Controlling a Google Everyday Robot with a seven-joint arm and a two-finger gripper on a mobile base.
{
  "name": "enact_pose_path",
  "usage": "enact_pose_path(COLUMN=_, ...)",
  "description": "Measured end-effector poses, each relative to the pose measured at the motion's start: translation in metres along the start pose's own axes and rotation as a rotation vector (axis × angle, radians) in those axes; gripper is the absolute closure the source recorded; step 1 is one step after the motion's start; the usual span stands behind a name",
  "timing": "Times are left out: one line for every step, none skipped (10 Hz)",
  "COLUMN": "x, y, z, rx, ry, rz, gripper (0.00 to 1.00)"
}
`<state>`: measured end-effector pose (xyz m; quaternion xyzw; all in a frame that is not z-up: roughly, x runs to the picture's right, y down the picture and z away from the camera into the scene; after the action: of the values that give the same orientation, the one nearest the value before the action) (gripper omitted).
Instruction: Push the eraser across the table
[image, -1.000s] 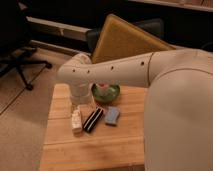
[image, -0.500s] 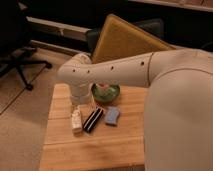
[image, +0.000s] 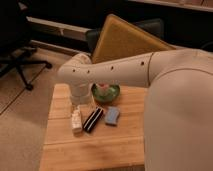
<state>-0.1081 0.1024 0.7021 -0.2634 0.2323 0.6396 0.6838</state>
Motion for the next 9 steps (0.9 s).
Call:
enact_pose_path(x=0.0000, y=0.0001, z=0.0000, rx=0.000, ry=0.000, rz=0.000, gripper=0.35)
enact_pose_path(x=0.0000, y=0.0001, z=0.0000, rx=0.000, ry=0.000, rz=0.000, gripper=0.35)
enact_pose_path(x=0.0000, y=0.0000, z=0.0000, rx=0.000, ry=0.000, rz=0.000, gripper=0.39)
enact_pose_path(x=0.0000, y=0.0000, z=0.0000, rx=0.000, ry=0.000, rz=0.000, gripper=0.49)
enact_pose_path(x=0.0000, y=0.0000, z=0.0000, rx=0.000, ry=0.000, rz=0.000, gripper=0.58)
enact_pose_path(x=0.0000, y=0.0000, z=0.0000, rx=0.000, ry=0.000, rz=0.000, gripper=0.68)
enact_pose_path(x=0.0000, y=0.0000, z=0.0000, rx=0.000, ry=0.000, rz=0.000, gripper=0.78)
enact_pose_path(x=0.0000, y=0.0000, z=0.0000, rx=0.000, ry=0.000, rz=0.000, gripper=0.89)
enact_pose_path(x=0.0000, y=0.0000, z=0.0000, rx=0.000, ry=0.000, rz=0.000, gripper=0.96)
